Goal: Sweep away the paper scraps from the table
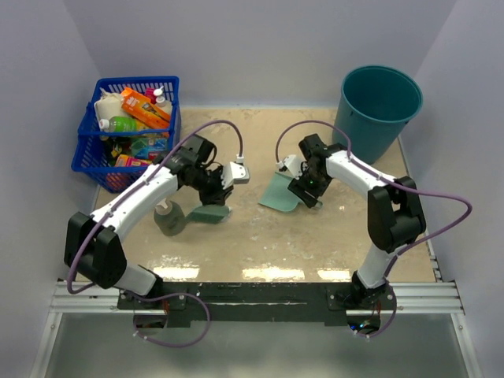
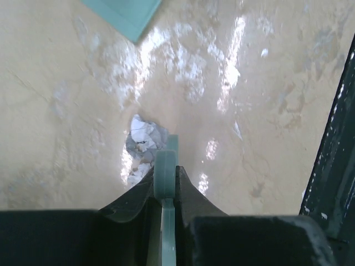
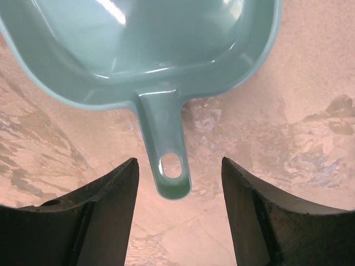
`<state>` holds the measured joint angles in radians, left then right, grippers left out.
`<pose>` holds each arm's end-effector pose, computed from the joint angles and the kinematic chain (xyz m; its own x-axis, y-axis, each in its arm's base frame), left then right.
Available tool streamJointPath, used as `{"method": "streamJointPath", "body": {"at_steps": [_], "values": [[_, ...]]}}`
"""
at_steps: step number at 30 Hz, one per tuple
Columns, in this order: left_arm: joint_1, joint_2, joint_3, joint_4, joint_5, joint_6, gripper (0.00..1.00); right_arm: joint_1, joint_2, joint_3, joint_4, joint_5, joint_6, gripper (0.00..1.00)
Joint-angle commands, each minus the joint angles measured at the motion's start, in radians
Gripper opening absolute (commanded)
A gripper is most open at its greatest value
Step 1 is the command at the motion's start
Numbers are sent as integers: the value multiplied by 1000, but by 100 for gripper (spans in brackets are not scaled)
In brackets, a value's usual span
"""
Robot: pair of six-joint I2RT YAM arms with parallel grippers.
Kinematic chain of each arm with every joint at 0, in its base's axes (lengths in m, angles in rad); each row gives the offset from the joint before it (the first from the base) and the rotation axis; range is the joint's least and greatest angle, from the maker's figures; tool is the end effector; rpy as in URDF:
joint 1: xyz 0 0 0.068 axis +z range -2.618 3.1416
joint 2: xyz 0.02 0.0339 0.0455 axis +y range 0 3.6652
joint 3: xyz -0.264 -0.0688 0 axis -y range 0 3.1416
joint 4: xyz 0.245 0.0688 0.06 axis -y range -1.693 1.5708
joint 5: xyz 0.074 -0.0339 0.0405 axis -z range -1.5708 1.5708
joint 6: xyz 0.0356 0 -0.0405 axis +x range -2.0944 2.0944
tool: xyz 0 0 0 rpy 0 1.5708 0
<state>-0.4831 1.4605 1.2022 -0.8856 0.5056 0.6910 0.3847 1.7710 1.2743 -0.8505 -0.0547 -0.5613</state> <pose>0.2459 -0.1484 0.2756 -0.2490 0.7602 -0.6000 0.9638 0.2558 -0.0759 0.3151 0.1297 0.2014 -0.5597 -0.8000 -0.2161 -0.8078 0.5849 -0.0729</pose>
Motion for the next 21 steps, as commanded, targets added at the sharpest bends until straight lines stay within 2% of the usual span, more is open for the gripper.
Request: {"method": "streamJointPath", "body": {"at_steps": [1, 3, 8, 14, 15, 18, 21], "values": [[-25, 40, 140, 14, 130, -25, 0, -10, -41, -20, 16, 23, -15, 64], [-25, 37, 174, -10, 160, -39, 0, -17, -42, -4, 11, 21, -11, 64], [-23, -34, 159, 25, 79, -54, 0, -23, -42, 52, -1, 16, 6, 66], [-22, -72, 180, 212, -203, -243, 0, -29, -47, 126, -24, -42, 0, 73], [-23, -62, 191, 235, -267, -305, 0, -30, -65, 129, -19, -66, -2, 73], [-20, -32, 237, 310, -346, -438, 0, -47, -146, 96, 59, -140, 4, 73], [-20, 27, 328, 326, -282, -513, 0, -50, -301, 51, 195, -273, 12, 74]]}}
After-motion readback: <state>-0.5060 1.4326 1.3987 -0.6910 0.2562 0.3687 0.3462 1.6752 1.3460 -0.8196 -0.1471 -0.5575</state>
